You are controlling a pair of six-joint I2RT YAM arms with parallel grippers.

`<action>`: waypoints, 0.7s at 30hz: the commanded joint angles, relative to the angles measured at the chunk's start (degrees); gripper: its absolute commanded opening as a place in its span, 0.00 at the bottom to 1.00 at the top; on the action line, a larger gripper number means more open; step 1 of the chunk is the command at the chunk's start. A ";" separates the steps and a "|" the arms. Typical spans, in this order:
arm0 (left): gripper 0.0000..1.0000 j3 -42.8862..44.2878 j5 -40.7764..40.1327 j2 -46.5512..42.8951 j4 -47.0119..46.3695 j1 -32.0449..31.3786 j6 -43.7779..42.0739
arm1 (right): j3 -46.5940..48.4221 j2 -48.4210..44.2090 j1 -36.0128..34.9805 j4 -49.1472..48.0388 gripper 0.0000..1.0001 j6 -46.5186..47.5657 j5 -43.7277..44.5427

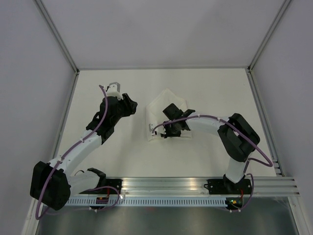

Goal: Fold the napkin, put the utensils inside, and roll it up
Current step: Roll the napkin with the utensil

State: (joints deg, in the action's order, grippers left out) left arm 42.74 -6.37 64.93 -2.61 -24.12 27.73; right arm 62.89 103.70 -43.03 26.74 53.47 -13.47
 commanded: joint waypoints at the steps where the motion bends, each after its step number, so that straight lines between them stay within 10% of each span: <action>1: 0.51 -0.46 1.63 -3.40 -0.81 0.21 -2.24 | -0.32 5.89 1.98 11.47 0.21 1.63 -4.09; 21: 0.47 -24.44 -11.74 -18.78 -24.62 -22.19 -17.34 | 25.26 24.71 12.09 43.30 0.18 12.27 -20.10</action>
State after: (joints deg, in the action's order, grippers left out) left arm 20.84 -15.05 47.53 -18.02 -44.16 16.71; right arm 89.01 122.50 -31.86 60.95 62.04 -34.89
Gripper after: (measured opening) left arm 0.468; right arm 0.226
